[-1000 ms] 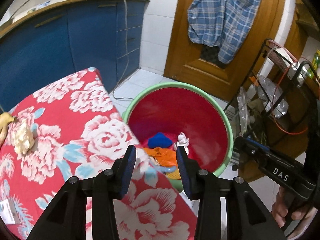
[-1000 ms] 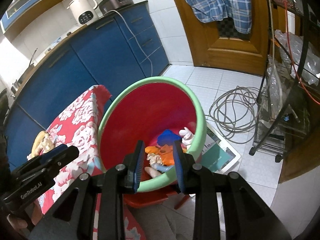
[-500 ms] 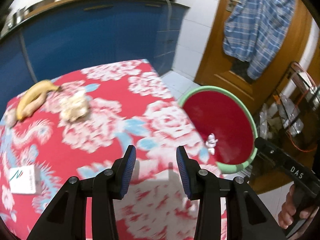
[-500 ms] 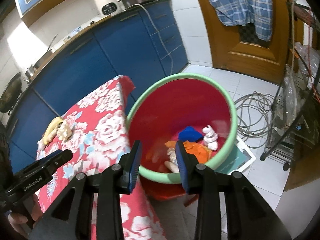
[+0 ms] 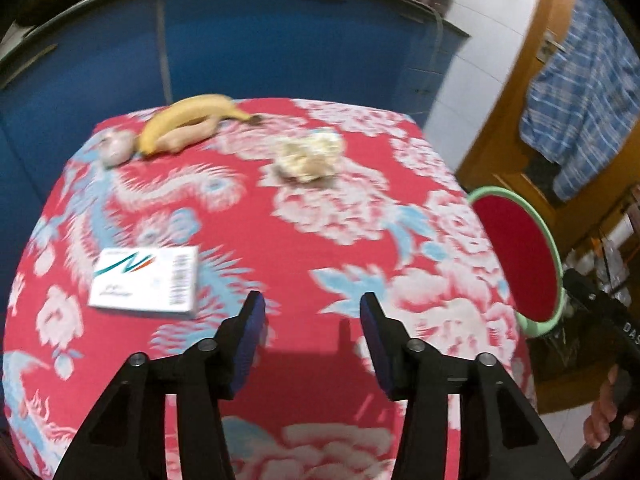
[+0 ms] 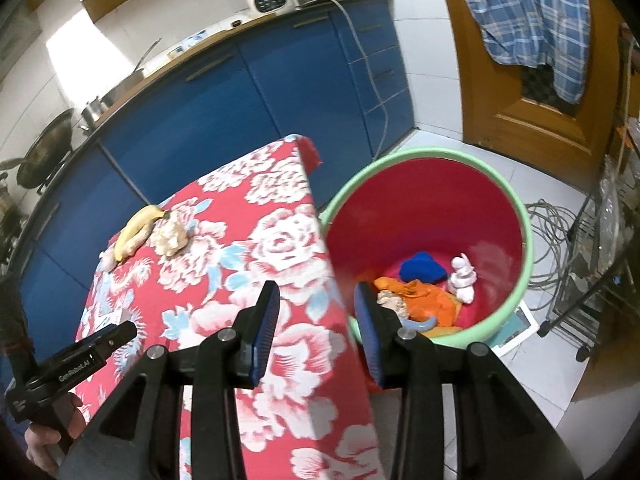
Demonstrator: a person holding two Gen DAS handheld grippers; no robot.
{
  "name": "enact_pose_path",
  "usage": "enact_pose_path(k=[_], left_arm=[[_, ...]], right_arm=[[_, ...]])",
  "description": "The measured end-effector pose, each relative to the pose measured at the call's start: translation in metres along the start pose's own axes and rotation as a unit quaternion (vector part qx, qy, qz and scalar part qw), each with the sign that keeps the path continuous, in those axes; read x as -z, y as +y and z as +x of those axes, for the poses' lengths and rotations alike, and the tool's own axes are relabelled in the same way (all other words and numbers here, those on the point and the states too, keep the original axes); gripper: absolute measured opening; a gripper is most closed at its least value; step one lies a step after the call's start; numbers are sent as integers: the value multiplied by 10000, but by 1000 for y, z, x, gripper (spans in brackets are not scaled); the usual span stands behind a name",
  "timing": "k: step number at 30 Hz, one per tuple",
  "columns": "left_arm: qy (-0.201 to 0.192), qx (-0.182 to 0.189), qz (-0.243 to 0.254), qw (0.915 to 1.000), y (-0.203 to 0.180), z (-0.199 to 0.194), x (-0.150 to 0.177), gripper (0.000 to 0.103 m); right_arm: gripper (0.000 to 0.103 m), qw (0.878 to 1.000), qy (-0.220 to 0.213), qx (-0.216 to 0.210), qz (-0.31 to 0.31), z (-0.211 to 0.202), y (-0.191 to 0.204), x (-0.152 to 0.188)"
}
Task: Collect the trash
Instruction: 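Move both empty grippers back over the table, then grasp the white medicine box with the left gripper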
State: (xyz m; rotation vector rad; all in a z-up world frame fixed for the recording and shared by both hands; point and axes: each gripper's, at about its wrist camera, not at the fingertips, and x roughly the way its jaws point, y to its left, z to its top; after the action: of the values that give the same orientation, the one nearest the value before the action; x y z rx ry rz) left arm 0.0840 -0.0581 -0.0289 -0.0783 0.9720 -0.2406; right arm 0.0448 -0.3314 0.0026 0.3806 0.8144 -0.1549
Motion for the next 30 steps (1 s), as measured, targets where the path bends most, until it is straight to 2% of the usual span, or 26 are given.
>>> enact_pose_path(k=[11,16,20,25,30], left_arm=[[235,-338,-834,9957,69,11,7,52],[226,-386,-1050,9935,92,16,5,52],[216,-322,-1109,9931,105,22,-2,56],[180,-437,-1158,9921,117,26,-14,57],[136,-590,-1346,9890,131,25,-19,68]], right_arm=[[41,9989,161,-314,-312,12,42,-4],[41,9980,255,-372,-452,23,61,-11],[41,9970,331,-419,-563,33,73,-13],[41,9955,382,-464,-730,44,90,-15],[41,9943,460,-504,-813,55,100,-19]])
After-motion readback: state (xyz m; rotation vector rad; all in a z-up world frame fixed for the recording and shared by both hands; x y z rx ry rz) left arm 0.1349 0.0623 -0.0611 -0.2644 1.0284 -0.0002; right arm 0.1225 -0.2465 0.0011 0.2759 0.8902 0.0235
